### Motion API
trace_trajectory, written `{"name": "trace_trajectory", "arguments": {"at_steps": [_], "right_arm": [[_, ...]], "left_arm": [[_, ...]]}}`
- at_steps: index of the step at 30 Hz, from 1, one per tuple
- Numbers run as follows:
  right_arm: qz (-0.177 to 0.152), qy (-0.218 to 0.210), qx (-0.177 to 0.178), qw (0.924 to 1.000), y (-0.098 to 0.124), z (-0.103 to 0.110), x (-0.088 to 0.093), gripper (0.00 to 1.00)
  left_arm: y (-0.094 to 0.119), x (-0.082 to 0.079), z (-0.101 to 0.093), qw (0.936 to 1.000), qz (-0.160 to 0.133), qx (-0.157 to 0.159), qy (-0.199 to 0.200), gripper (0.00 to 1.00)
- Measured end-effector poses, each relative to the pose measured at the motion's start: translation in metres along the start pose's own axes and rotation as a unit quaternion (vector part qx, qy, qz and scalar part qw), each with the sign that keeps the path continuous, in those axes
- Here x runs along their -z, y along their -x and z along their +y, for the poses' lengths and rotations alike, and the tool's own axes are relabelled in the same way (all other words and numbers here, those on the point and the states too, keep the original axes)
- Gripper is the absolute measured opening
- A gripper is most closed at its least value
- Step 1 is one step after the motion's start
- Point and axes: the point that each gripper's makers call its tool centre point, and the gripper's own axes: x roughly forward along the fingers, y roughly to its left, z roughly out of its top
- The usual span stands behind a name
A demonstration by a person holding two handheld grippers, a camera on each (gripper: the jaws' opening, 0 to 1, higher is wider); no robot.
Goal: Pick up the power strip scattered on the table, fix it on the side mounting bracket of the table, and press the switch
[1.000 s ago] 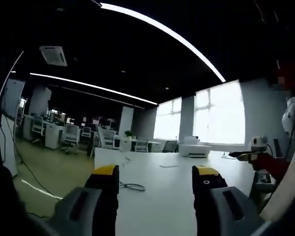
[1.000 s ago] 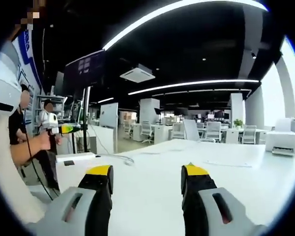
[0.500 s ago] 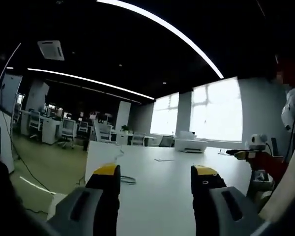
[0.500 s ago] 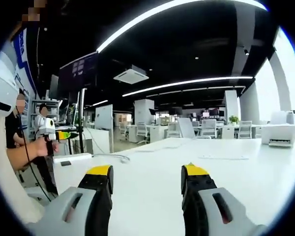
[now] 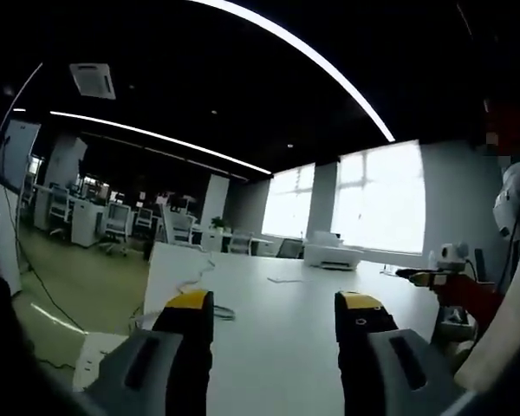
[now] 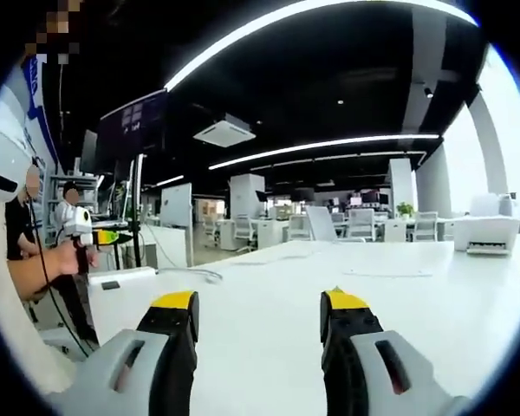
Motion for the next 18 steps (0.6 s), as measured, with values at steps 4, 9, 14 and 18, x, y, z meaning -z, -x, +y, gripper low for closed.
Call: {"name": "trace_trajectory", "arguments": {"at_steps": [4, 9, 14, 18], "right_arm": [[0.000, -0.002, 0.001, 1.0000, 0.001, 0.000, 0.001, 0.52], [0.003, -0.001, -0.003, 1.0000, 0.000, 0.001, 0.002, 0.52], [0.002, -0.001, -0.005, 1.0000, -0.002, 0.002, 0.000, 0.52], [0.005, 0.006, -0.009, 0.9999, -0.006, 0.008, -0.001, 0.52]], "left_arm": [[0.001, -0.001, 0.003, 1.0000, -0.001, -0.004, -0.002, 0.61], [0.005, -0.005, 0.006, 0.9999, -0.004, -0.008, -0.006, 0.60], [0.008, -0.005, 0.006, 0.9999, -0.008, -0.009, 0.005, 0.60], [0.013, -0.004, 0.008, 0.9999, -0.005, -0.012, 0.002, 0.60]]}}
